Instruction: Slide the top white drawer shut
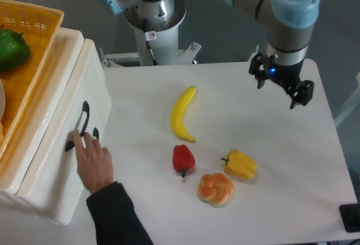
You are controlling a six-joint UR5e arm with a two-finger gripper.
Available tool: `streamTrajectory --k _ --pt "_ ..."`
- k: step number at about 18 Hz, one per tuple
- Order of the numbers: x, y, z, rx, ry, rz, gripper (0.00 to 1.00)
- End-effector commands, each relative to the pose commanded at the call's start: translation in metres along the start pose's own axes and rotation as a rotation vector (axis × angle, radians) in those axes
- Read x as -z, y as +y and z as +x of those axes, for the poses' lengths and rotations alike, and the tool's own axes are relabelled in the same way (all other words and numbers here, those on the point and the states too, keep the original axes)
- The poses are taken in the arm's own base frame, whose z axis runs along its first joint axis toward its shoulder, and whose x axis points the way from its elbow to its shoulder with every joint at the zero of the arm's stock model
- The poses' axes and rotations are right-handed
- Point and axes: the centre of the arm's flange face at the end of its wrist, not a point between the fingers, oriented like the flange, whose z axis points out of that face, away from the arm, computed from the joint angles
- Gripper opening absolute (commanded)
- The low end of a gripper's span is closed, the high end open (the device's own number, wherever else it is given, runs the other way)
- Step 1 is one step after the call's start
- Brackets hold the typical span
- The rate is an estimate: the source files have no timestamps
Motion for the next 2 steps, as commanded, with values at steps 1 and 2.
streamTrajectory --k 1,2 --pt "-0.0003 0.0130 -0.0021 -0.003 0.006 0.034 1.00" --pt "0.0026 0.0216 -0.0011 -0.021 0.009 0.048 1.00"
